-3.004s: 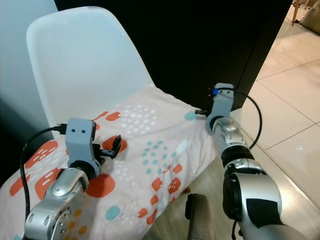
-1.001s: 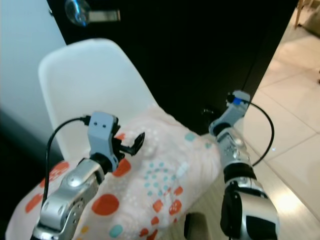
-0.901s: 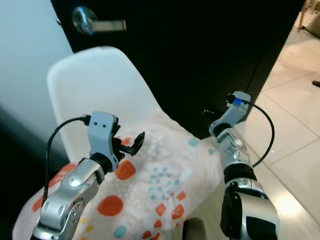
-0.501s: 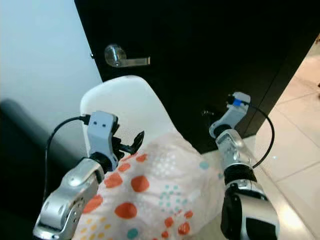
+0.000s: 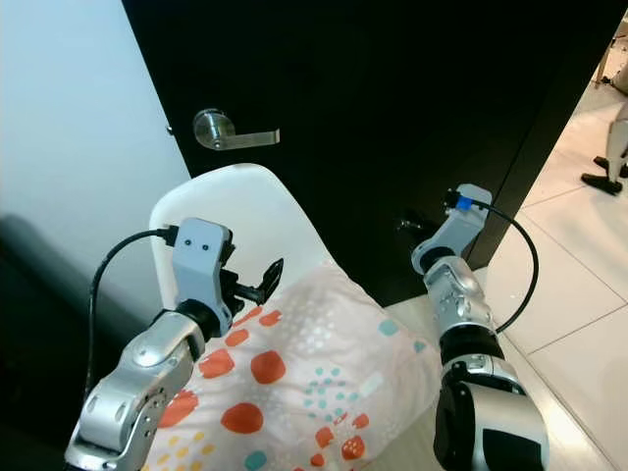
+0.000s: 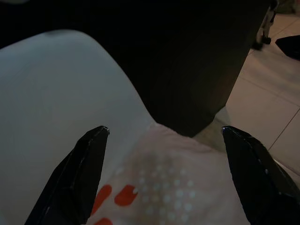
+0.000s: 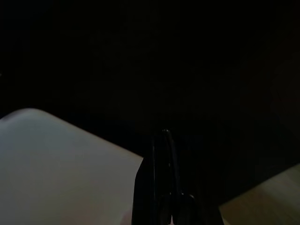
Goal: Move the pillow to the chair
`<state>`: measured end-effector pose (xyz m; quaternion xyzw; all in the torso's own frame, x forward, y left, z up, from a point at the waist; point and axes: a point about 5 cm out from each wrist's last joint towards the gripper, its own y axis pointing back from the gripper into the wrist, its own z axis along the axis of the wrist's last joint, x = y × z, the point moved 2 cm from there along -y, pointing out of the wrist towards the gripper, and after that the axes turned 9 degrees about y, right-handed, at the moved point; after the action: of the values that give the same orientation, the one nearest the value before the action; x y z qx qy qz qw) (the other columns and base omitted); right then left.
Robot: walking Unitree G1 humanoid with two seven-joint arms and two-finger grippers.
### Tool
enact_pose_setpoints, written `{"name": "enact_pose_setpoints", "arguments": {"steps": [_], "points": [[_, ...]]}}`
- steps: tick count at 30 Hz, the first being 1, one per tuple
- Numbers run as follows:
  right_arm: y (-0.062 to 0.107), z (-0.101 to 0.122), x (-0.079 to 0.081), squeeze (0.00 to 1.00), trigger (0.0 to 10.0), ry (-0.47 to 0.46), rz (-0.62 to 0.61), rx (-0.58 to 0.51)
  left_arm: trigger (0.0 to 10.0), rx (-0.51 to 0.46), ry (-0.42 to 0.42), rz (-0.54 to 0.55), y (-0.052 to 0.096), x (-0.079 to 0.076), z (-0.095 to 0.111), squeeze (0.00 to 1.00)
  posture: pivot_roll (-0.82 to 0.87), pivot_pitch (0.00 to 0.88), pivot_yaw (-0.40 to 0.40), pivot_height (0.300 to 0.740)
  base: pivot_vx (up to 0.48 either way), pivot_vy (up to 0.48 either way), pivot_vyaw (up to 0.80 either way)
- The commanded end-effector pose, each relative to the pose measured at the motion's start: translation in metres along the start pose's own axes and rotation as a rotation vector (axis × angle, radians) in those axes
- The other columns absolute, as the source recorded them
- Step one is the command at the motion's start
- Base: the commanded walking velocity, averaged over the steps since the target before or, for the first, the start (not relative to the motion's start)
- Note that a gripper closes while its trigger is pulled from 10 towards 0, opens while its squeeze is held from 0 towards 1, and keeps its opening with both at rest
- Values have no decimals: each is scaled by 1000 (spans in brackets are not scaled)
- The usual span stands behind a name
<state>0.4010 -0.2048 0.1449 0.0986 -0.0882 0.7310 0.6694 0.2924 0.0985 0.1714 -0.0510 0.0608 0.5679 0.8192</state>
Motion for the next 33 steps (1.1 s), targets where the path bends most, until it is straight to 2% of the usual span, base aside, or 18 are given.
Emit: {"name": "enact_pose_setpoints", "arguments": {"steps": [1,4,10,20,33], "points": [[2,-13,1,0,10000,-2,-4,49,10000,43,4,27,2,4,-12,0,34,87,-3,740,0,0,0],[4,-19,3,0,10000,-2,0,64,10000,78,4,44,3,8,-23,0,33,85,-3,740,0,0,0],[8,-27,2,0,10000,-2,0,84,10000,111,6,56,5,9,-34,0,30,81,-1,740,-181,0,0],[11,-31,1,0,10000,8,-1,100,10000,115,5,47,3,5,-38,0,23,76,0,740,-335,0,0],[18,-54,9,0,10000,116,46,199,10000,127,22,70,4,8,-45,0,18,85,-9,740,-359,0,0]]}}
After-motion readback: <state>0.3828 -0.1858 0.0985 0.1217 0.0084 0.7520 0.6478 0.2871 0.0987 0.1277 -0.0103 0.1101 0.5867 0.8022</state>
